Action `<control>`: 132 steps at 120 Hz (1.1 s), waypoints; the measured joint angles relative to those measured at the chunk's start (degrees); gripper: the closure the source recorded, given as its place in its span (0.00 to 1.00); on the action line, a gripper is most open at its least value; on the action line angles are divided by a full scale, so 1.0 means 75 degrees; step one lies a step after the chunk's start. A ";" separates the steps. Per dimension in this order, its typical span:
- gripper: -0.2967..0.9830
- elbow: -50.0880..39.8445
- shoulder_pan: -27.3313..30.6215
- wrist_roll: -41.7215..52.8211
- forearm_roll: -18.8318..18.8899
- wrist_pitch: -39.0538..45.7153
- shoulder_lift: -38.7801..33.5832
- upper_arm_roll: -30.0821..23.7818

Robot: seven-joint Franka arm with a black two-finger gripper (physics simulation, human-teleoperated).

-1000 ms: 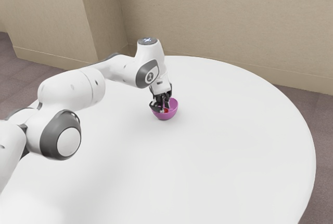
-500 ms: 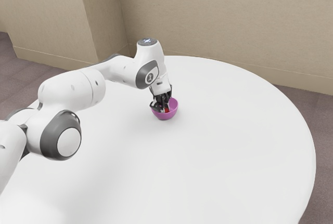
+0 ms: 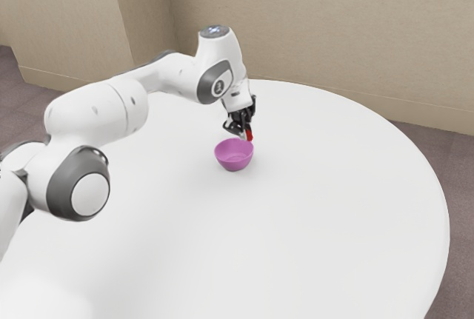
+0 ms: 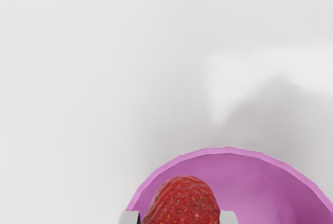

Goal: Take strawberry from the bowl

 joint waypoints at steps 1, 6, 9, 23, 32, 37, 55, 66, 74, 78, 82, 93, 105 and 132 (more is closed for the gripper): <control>0.76 0.0006 -0.0032 0.0000 0.0001 0.0004 -0.0004 0.0002; 0.77 0.0034 -0.0169 0.0000 0.0005 0.0037 -0.0002 0.0006; 0.77 0.0045 -0.0233 -0.0001 0.0006 0.0069 0.0020 0.0008; 0.77 0.0060 -0.0504 -0.0007 -0.0002 0.0226 0.0245 0.0005; 0.78 0.0055 -0.0582 -0.0018 -0.0005 0.0305 0.0403 0.0000; 0.78 0.0056 -0.0605 -0.0026 -0.0006 0.0348 0.0460 -0.0002; 0.73 0.0054 -0.0580 -0.0044 0.0001 0.0445 0.0517 -0.0002; 0.58 0.0055 -0.0581 -0.0030 0.0052 0.0428 0.0531 -0.0004; 0.48 0.0062 -0.0578 -0.0020 0.0070 0.0409 0.0531 -0.0002; 0.45 0.0064 -0.0574 -0.0015 0.0077 0.0402 0.0527 -0.0001; 0.42 0.0060 -0.0564 -0.0010 0.0081 0.0394 0.0517 -0.0003; 0.35 -0.0174 -0.0574 -0.0007 0.0087 0.0378 0.0174 0.0002; 0.31 -0.2339 -0.0605 -0.0219 0.0088 0.0346 -0.2125 0.0199; 0.26 -0.6525 0.0373 -0.2196 -0.0955 -0.1288 -0.7396 0.0228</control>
